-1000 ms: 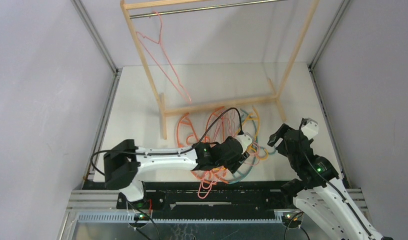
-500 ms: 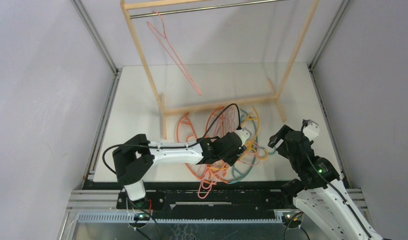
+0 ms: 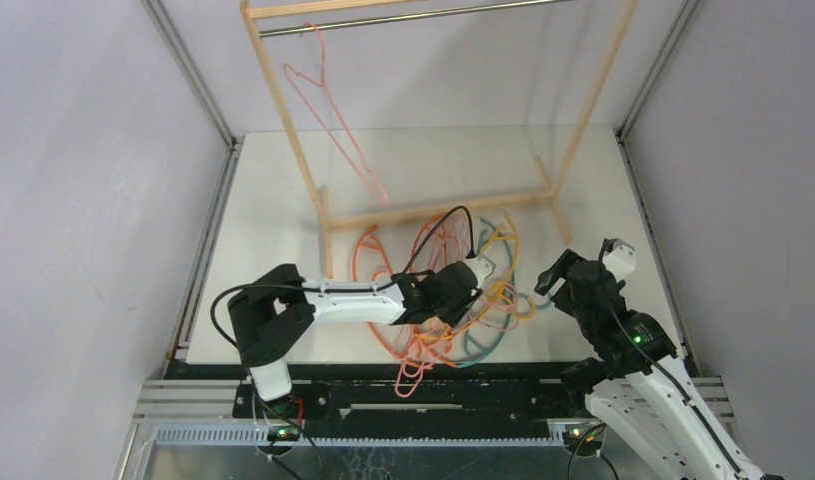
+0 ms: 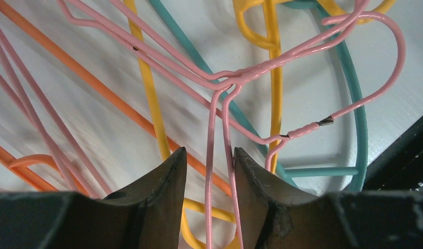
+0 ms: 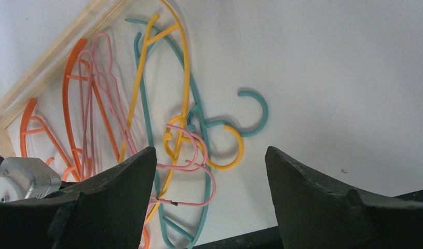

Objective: Organize the hangers

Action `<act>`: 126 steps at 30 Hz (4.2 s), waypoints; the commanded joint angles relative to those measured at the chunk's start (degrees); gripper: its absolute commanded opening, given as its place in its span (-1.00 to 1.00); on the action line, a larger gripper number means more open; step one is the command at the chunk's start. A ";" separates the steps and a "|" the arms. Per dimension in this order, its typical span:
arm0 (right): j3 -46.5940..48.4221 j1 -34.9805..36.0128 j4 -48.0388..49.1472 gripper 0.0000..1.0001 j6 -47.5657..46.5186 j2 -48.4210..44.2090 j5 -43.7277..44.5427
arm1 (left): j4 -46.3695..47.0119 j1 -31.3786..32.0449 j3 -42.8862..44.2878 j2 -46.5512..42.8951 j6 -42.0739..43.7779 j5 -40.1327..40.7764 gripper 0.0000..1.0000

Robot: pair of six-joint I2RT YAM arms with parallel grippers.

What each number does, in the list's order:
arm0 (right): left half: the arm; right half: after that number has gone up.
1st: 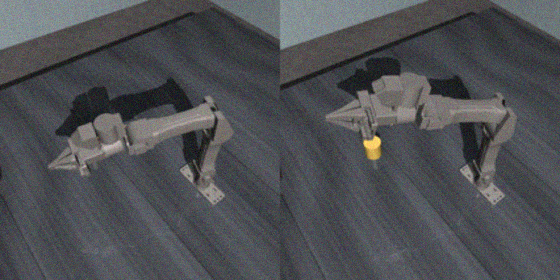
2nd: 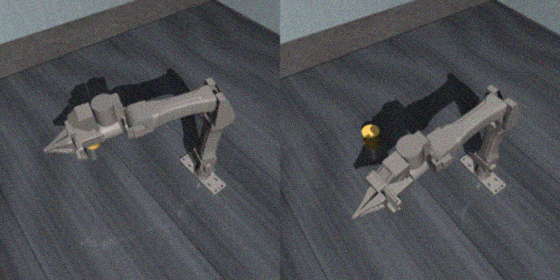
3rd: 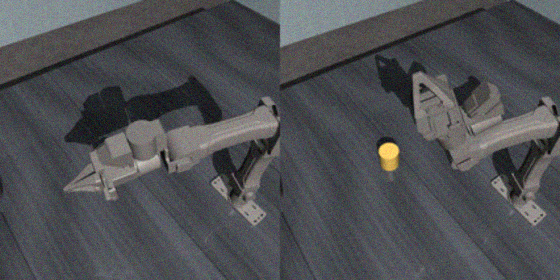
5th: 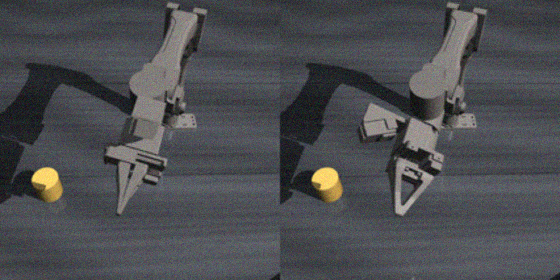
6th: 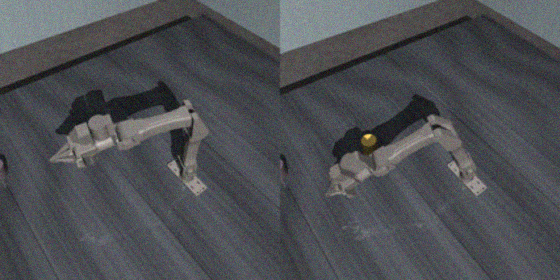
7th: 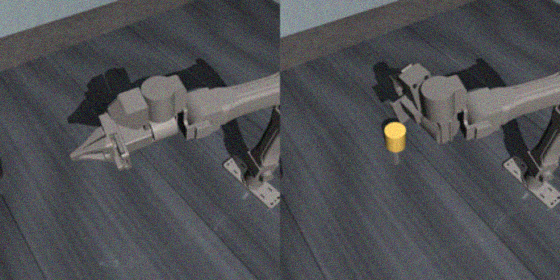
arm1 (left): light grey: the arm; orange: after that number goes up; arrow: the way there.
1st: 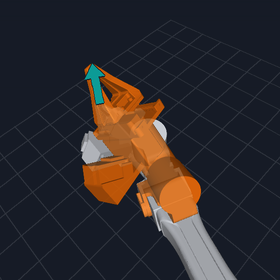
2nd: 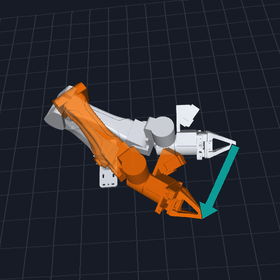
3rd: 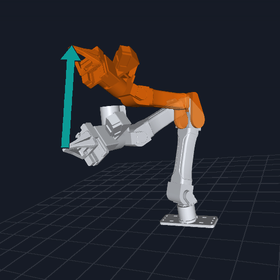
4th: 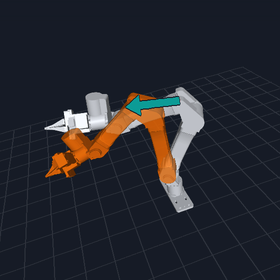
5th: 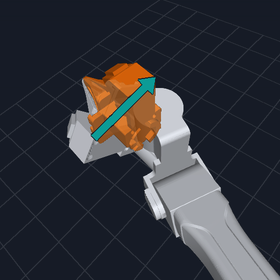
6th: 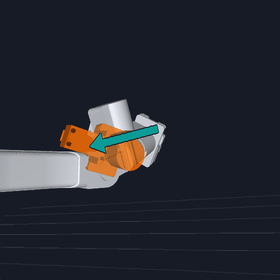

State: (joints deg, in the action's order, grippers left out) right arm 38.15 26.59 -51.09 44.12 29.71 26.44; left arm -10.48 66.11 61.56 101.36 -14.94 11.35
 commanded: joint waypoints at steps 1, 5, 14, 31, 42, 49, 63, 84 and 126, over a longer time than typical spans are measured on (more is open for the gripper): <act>0.90 -0.41 -0.08 0.70 0.98 -0.26 0.46 | 2.70 -0.65 -0.33 1.13 1.28 -1.39 -0.14; 0.87 -0.46 -0.20 0.70 1.18 -0.21 0.24 | 3.19 -1.30 -0.57 1.86 1.59 -1.69 -0.16; 0.92 -0.44 -0.15 0.69 1.15 -0.21 -0.25 | 4.01 -4.56 -2.16 2.70 1.78 -3.58 -0.43; 0.31 -0.48 0.68 0.69 1.40 0.87 -0.53 | -3.02 -4.67 0.10 -8.78 2.71 -1.31 -0.89; 0.03 -0.49 0.80 0.69 1.33 0.38 -0.60 | -3.49 -4.67 0.26 -10.37 1.78 -1.47 -0.92; 0.00 -0.47 1.21 0.69 0.97 0.53 -0.65 | -1.28 -4.65 -1.44 -9.33 0.73 -2.68 -0.11; 0.05 -0.42 0.48 0.69 1.50 -0.65 -0.85 | 1.56 -4.63 1.71 -3.25 0.75 -2.63 0.28; 0.01 -0.44 1.42 0.68 2.38 0.69 -1.93 | -4.49 0.54 -3.63 -13.44 -3.04 0.12 0.19; 0.07 -0.41 1.63 0.64 2.64 -0.74 -2.36 | -1.64 -3.09 5.75 4.58 2.88 0.34 -0.03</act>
State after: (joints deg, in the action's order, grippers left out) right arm 38.13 26.33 -50.78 46.61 29.69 23.88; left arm -14.37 62.98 67.94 105.67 -11.99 11.64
